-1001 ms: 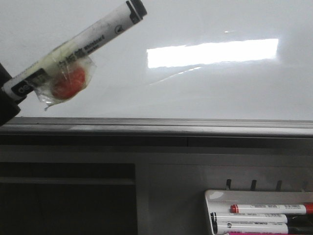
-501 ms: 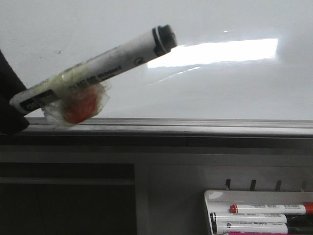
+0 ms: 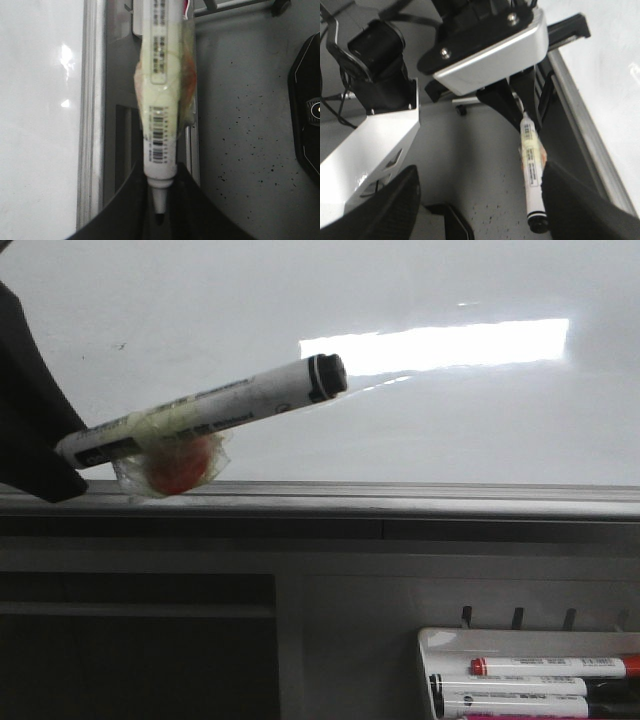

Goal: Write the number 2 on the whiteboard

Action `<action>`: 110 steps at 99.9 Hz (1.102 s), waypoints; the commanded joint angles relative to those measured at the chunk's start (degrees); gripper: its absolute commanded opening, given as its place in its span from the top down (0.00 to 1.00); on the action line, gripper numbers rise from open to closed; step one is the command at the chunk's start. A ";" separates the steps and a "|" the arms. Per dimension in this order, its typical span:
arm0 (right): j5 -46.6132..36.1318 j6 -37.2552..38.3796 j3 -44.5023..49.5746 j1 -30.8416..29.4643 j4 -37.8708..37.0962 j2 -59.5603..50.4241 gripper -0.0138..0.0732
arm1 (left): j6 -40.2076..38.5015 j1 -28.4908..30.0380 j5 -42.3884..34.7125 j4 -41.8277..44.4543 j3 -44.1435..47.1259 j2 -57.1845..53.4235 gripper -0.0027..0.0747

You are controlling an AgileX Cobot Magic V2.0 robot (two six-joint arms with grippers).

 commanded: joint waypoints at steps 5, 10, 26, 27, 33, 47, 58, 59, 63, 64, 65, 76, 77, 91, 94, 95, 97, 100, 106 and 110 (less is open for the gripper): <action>-0.41 -0.85 -2.05 0.02 1.28 1.71 0.31 | -0.29 -0.49 -3.72 -1.21 -1.79 -0.53 0.99; -0.35 -0.85 -2.05 0.02 1.28 2.60 0.31 | -0.29 -0.49 -4.27 -1.21 -1.79 -0.53 0.99; -0.35 -0.85 -2.05 0.02 1.28 4.78 0.31 | -0.29 -0.49 -5.70 -3.70 -1.79 -0.53 0.99; -0.35 -0.85 -2.05 0.02 1.28 4.89 0.31 | -0.29 -0.49 -5.70 -3.92 -1.79 -0.53 0.99; -0.75 -0.85 -2.05 0.02 1.42 5.41 0.31 | -0.29 -0.49 -5.70 -4.59 -1.79 -0.53 0.99; -2.62 -0.85 -2.05 0.02 1.42 5.90 0.31 | -0.29 -0.49 -5.31 -5.32 -1.79 -0.53 0.99; -4.55 -0.85 -2.05 0.02 1.42 5.90 0.31 | -0.29 -0.49 -5.17 -6.24 -1.79 -0.65 0.99; -4.81 -0.85 -2.05 0.02 1.42 5.90 0.31 | -0.29 -0.49 -5.09 -6.24 -1.79 -0.65 0.99; -5.20 -0.85 -2.05 0.02 1.42 5.90 0.31 | -0.29 -0.49 -4.80 -6.38 -1.79 -0.76 0.99; -5.39 -0.85 -2.05 0.02 1.31 5.90 0.31 | -0.29 -0.49 -4.81 -6.38 -1.79 -0.90 0.99; -5.36 -0.85 -2.05 0.02 1.15 5.90 0.31 | -0.18 -0.49 -4.70 -6.38 -1.79 -0.90 0.99; -5.34 -1.70 -2.05 0.02 -1.71 5.99 0.31 | 0.27 -0.49 -3.89 -6.38 -1.79 -1.87 0.99; -5.34 -1.70 -2.05 0.02 -2.01 5.99 0.31 | 0.49 -0.49 -3.88 -6.38 -1.79 -2.00 0.99; -5.00 -1.70 -2.05 0.02 -7.14 5.99 0.31 | 2.68 -0.49 -3.60 -7.28 -1.79 -3.93 0.99; -5.00 -1.70 -2.05 0.02 -7.14 5.99 0.31 | 2.68 -0.49 -3.60 -7.28 -1.79 -4.42 0.99; -5.00 -1.70 -2.05 0.02 -7.14 5.99 0.31 | 2.68 -0.49 -3.60 -7.40 -1.79 -4.52 0.99; -5.11 -1.70 -2.05 0.02 -7.14 5.99 0.31 | 2.68 -0.49 -3.60 -7.41 -1.79 -4.68 0.99; -5.22 -1.70 -2.05 0.02 -6.78 5.99 0.31 | 2.68 -0.49 -3.60 -7.41 -1.79 -4.95 0.99; -5.34 -1.70 -2.05 0.02 -6.11 6.02 0.31 | 2.72 -0.49 -3.46 -8.10 -1.79 -5.21 0.99; -5.65 -1.70 -2.05 0.02 -5.54 6.02 0.31 | 2.82 -0.49 -3.19 -8.62 -1.79 -5.34 0.99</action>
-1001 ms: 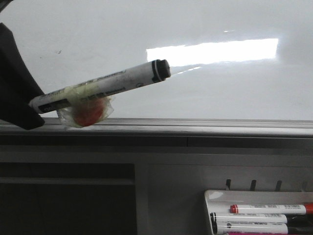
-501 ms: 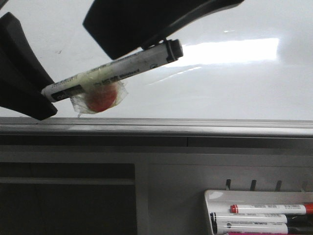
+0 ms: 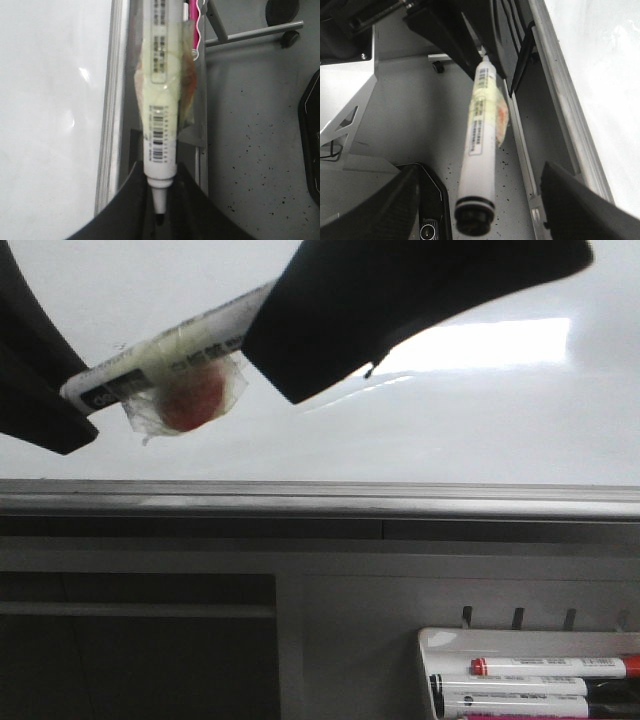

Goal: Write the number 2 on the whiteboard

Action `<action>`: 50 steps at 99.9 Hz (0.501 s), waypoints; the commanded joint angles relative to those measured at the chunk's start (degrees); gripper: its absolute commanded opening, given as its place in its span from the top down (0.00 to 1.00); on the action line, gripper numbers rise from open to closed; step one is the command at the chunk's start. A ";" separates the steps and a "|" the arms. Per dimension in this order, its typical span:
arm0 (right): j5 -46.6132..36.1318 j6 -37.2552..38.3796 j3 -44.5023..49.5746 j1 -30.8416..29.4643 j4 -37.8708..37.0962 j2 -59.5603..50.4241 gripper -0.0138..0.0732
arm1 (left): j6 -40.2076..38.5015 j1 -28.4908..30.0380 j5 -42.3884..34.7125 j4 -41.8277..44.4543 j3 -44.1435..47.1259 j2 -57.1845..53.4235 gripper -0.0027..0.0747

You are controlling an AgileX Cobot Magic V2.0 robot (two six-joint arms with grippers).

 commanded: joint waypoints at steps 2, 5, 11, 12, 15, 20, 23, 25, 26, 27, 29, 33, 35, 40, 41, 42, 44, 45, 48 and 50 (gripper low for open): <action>-2.10 -0.83 -2.05 0.02 2.70 -0.71 0.31 | 0.15 -0.49 -1.90 -2.98 -1.79 -1.27 0.99; -2.30 -0.83 -2.05 0.02 3.02 -0.71 0.31 | 0.83 -0.49 -1.49 -3.77 -1.79 -1.27 0.99; -2.44 -0.83 -2.05 0.02 4.46 -0.71 0.31 | 2.74 -0.49 -0.80 -5.33 -1.79 -1.27 0.99; -2.44 -0.83 -2.05 0.02 4.69 -0.71 0.31 | 3.30 -0.49 -0.66 -5.49 -1.79 -1.27 0.99; -2.44 -0.83 -2.05 0.02 5.81 -0.71 0.31 | 3.86 -0.49 -0.66 -6.32 -1.79 -1.27 0.99; -2.44 -0.83 -2.05 0.02 7.55 -0.71 0.31 | 4.53 -0.49 -0.95 -7.30 -1.79 -1.27 0.99; -2.33 -0.83 -2.05 0.02 8.43 -0.71 0.31 | 4.53 -0.49 -1.47 -7.55 -1.79 -1.27 0.99; -2.32 -0.83 -2.05 0.02 8.99 -0.71 0.31 | 4.53 -0.49 -1.54 -7.70 -1.79 -1.27 0.99; -2.22 -0.83 -2.05 0.02 9.20 -0.71 0.31 | 4.53 -0.49 -1.66 -7.70 -1.79 -1.27 0.99; -2.22 -0.83 -2.05 0.02 9.55 -0.71 0.31 | 4.53 -0.49 -1.79 -7.70 -1.79 -1.27 0.99; -2.08 -0.83 -2.05 0.02 9.87 -0.71 0.32 | 4.53 -0.49 -1.81 -7.70 -1.79 -1.27 0.99; -1.63 -0.83 -2.05 0.02 10.13 -0.71 0.34 | 4.53 -0.49 -1.96 -7.70 -1.79 -1.27 0.99; -1.39 -0.83 -2.05 0.02 10.26 -0.71 0.36 | 4.53 -0.49 -2.06 -7.70 -1.79 -1.27 0.99; -0.88 -0.83 -2.05 0.02 10.26 -0.71 0.41 | 4.53 -0.49 -2.05 -7.82 -1.79 -1.27 0.99; -0.87 -0.83 -2.05 0.02 10.26 -0.71 0.42 | 4.53 -0.49 -2.05 -7.82 -1.79 -1.27 0.99; -0.87 -0.83 -2.05 0.02 10.26 -0.71 0.43 | 4.53 -0.49 -2.05 -7.90 -1.79 -1.27 0.99; -0.73 -0.83 -2.05 0.02 10.40 -0.71 0.46 | 4.53 -0.49 -2.05 -7.90 -1.79 -1.27 0.99; -0.63 -0.83 -2.05 0.02 10.40 -0.71 0.47 | 4.53 -0.49 -2.05 -7.96 -1.79 -1.27 0.99; -0.48 -0.83 -2.05 0.02 10.57 -0.71 0.50 | 4.53 -0.49 -2.05 -8.31 -1.79 -1.27 0.99; -0.33 -0.83 -2.05 0.02 10.85 -0.71 0.52 | 4.53 -0.49 -2.05 -8.42 -1.79 -1.27 0.99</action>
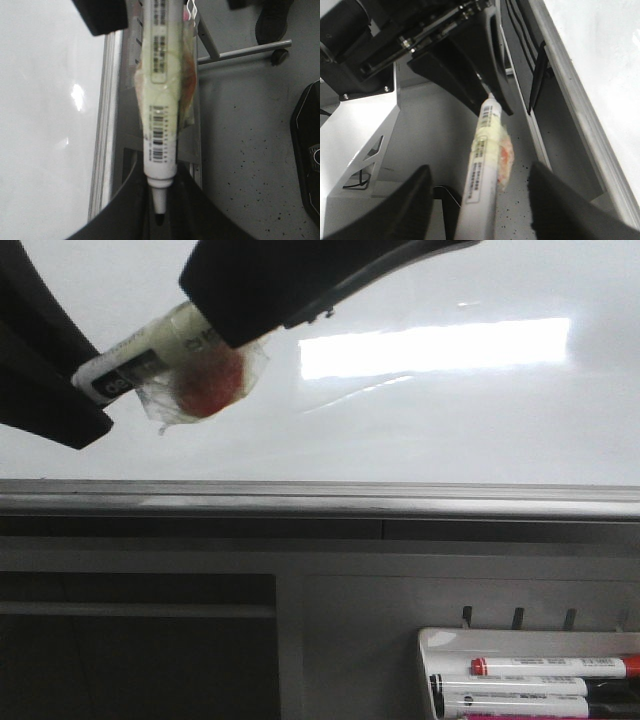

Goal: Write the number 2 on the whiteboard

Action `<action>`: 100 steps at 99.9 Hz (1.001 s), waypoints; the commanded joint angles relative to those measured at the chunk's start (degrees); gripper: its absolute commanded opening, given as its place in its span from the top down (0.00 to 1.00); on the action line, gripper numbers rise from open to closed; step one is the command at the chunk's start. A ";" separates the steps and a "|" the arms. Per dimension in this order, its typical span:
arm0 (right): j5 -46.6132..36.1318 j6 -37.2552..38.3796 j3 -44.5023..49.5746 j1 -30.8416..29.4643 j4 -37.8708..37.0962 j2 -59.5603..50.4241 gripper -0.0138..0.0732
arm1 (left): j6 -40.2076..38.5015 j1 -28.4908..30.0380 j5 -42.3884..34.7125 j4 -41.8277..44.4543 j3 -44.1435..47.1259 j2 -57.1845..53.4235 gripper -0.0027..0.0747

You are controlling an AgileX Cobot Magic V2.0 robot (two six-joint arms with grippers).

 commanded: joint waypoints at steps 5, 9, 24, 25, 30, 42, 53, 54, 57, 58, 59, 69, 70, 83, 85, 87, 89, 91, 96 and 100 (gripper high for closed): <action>-0.45 -0.61 -2.05 0.02 3.88 -1.04 0.58 | 0.09 -0.49 -2.86 -3.18 -1.79 -1.12 0.99; -0.42 -0.61 -2.05 0.02 4.31 -1.04 0.62 | 0.09 -0.49 -2.90 -3.47 -1.79 -1.12 0.99; -0.42 -0.61 -2.05 0.02 4.81 -1.04 0.77 | 0.09 -0.49 -2.98 -4.80 -1.79 -1.12 0.99; -0.42 -0.61 -2.05 0.02 4.81 -1.04 0.78 | 0.09 -0.49 -2.98 -4.80 -1.79 -1.12 0.99; -0.32 -0.61 -2.05 0.02 4.81 -1.04 0.83 | 0.09 -0.49 -2.98 -5.06 -1.79 -1.12 0.99; 0.04 -0.61 -2.05 0.02 4.81 -1.04 0.93 | 0.09 -0.49 -3.36 -6.09 -1.79 -1.12 0.99; 0.26 -0.61 -2.05 0.02 4.86 -1.04 0.93 | 0.09 -0.49 -3.51 -8.15 -1.79 -1.12 0.97; 0.26 -0.61 -2.05 0.02 4.86 -1.04 0.93 | 0.09 -0.49 -3.51 -8.33 -1.79 -1.12 0.97; 0.26 -0.61 -2.05 0.02 4.86 -1.04 0.93 | 0.09 -0.49 -3.51 -9.08 -1.79 -1.12 0.93; 0.26 -0.61 -2.05 0.02 4.86 -1.04 0.93 | 0.09 -0.49 -3.51 -9.32 -1.79 -1.12 0.92; 0.26 -0.61 -2.05 0.02 4.86 -1.04 0.93 | 0.09 -0.49 -3.51 -9.79 -1.79 -1.12 0.89; 0.38 -0.61 -1.93 0.02 4.86 -1.04 0.93 | -0.14 -0.49 -3.94 -12.52 -1.79 -1.96 0.59; 0.38 -0.61 -1.93 0.02 4.86 -1.04 0.93 | -0.19 -0.49 -3.95 -12.66 -1.79 -2.14 0.57; 0.48 -0.61 -1.83 0.02 4.48 -1.04 0.93 | -0.43 -0.49 -6.63 -13.51 -1.79 -5.09 0.25; 0.48 -0.61 -1.83 0.02 4.48 -1.04 0.93 | -0.54 -0.49 -7.20 -13.51 -1.79 -5.78 0.24; 0.48 -0.61 -1.83 0.02 4.48 -1.04 0.93 | -0.53 -0.49 -7.69 -13.51 -1.79 -6.53 0.23; 0.48 -0.61 -1.83 0.02 4.48 -1.04 0.93 | -0.67 -0.49 -8.35 -13.51 -1.79 -7.33 0.23; 0.48 -0.61 -1.83 0.02 4.48 -1.04 0.93 | -1.03 -0.49 -9.05 -13.51 -1.79 -8.15 0.23; 0.48 -0.61 -1.83 0.02 4.48 -1.04 0.93 | -2.30 -0.24 -10.53 -13.51 -1.79 -10.35 0.23; 0.48 -0.61 -1.83 0.02 4.43 -1.04 0.93 | -3.62 0.30 -11.26 -13.51 -1.79 -12.51 0.23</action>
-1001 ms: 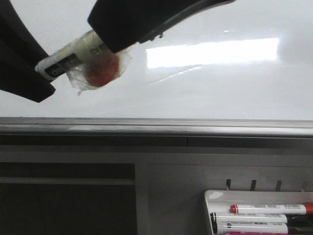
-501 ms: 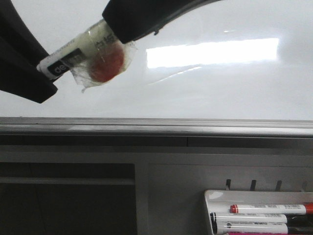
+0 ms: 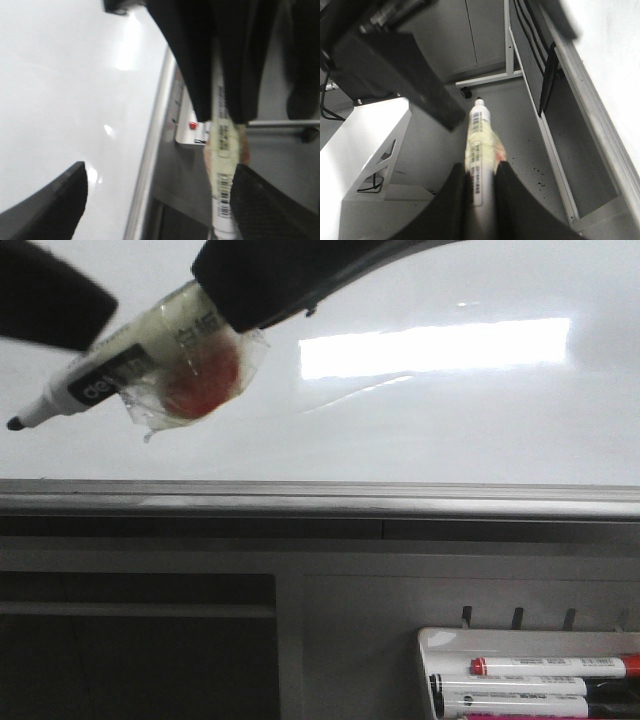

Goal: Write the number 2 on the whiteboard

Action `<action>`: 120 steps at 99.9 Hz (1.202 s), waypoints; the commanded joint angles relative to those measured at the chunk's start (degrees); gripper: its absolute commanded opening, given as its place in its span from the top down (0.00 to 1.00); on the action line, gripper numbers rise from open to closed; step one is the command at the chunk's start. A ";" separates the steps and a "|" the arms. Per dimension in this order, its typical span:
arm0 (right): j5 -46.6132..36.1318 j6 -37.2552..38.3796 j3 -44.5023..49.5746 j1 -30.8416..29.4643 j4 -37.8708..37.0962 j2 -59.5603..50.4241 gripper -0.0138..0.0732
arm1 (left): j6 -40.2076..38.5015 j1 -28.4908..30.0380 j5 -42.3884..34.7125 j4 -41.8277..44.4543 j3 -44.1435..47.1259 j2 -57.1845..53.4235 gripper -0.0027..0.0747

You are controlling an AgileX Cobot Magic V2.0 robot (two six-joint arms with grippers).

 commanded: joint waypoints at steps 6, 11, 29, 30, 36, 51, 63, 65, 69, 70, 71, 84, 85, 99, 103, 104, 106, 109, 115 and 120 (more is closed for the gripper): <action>-0.75 -0.61 -1.80 0.02 2.27 -1.04 0.93 | -4.69 1.64 -5.61 -2.55 -1.97 -7.00 0.23; -0.75 -0.61 -1.80 0.02 2.27 -1.04 0.93 | -7.56 2.81 -5.91 -2.55 -1.97 -9.67 0.23; -4.96 0.25 -1.80 -0.84 -0.26 -1.04 0.91 | -19.67 8.47 -5.91 -2.21 -1.97 -19.99 0.36; -5.64 0.44 -1.80 -1.07 -0.38 -1.04 0.91 | -20.71 8.70 -5.91 -2.10 -1.97 -20.78 0.37; -8.61 1.93 -1.80 -2.33 -1.41 -1.04 0.91 | -24.89 10.82 -5.91 -1.96 -1.97 -23.76 0.51; -17.37 2.06 -1.80 -6.11 -1.78 -1.04 0.91 | -29.67 14.81 -5.61 -1.68 -1.32 -30.67 0.96; -23.95 2.06 -1.80 -7.20 -2.06 -1.04 0.91 | -31.82 16.84 -5.61 -1.59 -0.37 -33.55 0.99; -24.77 2.06 -1.80 -7.23 -2.00 -1.04 0.91 | -32.12 16.98 -5.48 -1.59 -0.26 -33.76 0.99; -25.85 2.06 -1.80 -7.23 -2.11 -0.94 0.91 | -32.15 17.07 -5.35 -1.59 0.10 -33.97 0.99; -26.20 2.06 -1.80 -7.23 -2.11 -0.82 0.91 | -32.15 17.07 -5.35 -1.59 0.23 -33.98 0.99; -26.34 2.06 -1.90 -7.23 -2.11 -0.82 0.91 | -32.15 17.07 -5.35 -1.59 0.26 -33.98 0.99; -25.68 2.06 -1.90 -7.23 -2.11 0.51 0.91 | -32.15 17.07 -4.92 -1.97 1.18 -33.98 0.99; -25.69 2.06 -1.90 -7.23 -2.11 0.63 0.91 | -32.15 17.07 -4.92 -2.09 1.26 -33.98 0.99; -25.12 2.06 -1.90 -7.23 -2.11 2.66 0.91 | -32.15 17.07 -4.93 -2.26 1.29 -33.98 0.99; -24.99 2.06 -1.90 -7.23 -2.11 3.38 0.91 | -32.15 17.07 -4.93 -2.26 1.29 -33.98 0.99; -24.99 2.06 -1.90 -7.23 -2.11 3.50 0.91 | -32.15 17.07 -4.93 -2.26 1.29 -33.98 0.99; -24.90 2.06 -1.90 -7.23 -2.11 3.78 0.91 | -32.15 17.07 -4.93 -2.26 1.29 -33.98 0.99; -24.77 2.06 -1.90 -7.23 -2.11 4.25 0.91 | -32.15 17.07 -4.93 -2.26 1.29 -33.98 0.99; -24.77 2.06 -1.90 -7.23 -2.11 4.93 0.91 | -32.15 17.07 -4.93 -2.26 1.29 -33.98 0.99; -24.77 2.06 -2.02 -7.23 -2.11 5.38 0.91 | -32.15 17.07 -4.93 -2.26 1.29 -33.98 0.99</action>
